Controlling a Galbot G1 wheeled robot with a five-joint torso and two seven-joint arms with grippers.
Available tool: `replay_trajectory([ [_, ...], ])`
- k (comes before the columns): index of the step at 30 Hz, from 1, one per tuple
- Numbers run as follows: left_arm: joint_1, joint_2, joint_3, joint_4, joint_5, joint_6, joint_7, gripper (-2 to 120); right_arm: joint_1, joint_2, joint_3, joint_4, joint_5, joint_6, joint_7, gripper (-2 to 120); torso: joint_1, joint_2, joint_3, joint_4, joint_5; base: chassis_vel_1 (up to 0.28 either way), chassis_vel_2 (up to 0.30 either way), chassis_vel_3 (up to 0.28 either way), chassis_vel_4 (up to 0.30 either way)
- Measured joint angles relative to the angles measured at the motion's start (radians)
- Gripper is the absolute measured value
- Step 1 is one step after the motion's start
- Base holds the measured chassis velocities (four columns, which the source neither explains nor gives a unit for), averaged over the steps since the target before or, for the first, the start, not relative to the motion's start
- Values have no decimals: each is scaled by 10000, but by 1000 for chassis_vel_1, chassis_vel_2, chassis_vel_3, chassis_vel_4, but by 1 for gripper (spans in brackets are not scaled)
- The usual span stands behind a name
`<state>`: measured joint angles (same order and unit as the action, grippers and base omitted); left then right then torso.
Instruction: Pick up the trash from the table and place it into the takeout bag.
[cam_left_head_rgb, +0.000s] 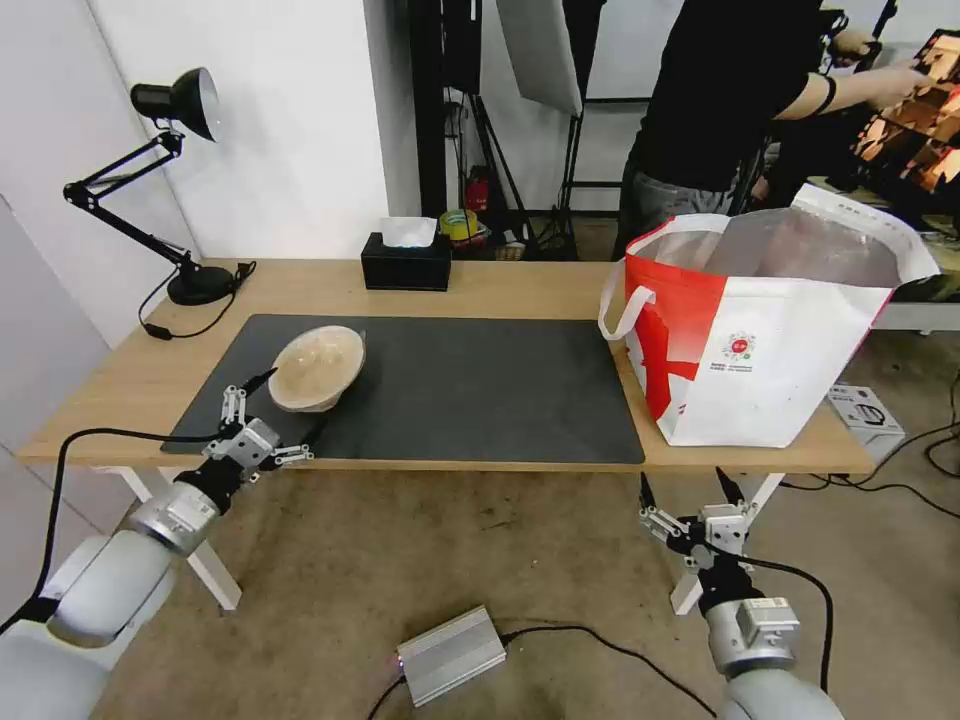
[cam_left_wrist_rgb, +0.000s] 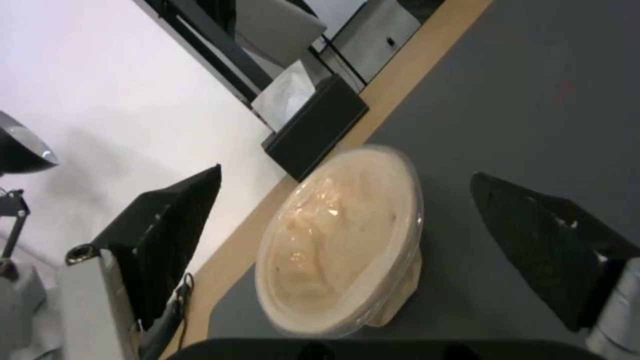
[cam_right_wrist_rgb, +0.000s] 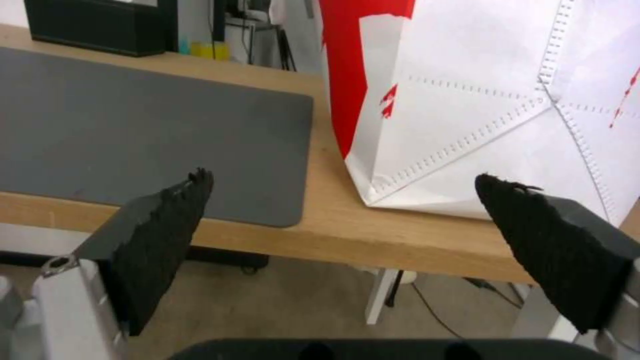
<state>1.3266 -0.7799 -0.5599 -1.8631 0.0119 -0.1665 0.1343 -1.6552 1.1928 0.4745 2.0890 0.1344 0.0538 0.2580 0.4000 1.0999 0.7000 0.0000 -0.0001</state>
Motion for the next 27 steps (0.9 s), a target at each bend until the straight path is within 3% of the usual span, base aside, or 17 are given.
replay_trajectory([
  [27,-1304,251,983,1095,-7,-40,22,100,67,96,19,-71,-7,-9,27,100,0,0,0,0,0,0,0,0,0],
])
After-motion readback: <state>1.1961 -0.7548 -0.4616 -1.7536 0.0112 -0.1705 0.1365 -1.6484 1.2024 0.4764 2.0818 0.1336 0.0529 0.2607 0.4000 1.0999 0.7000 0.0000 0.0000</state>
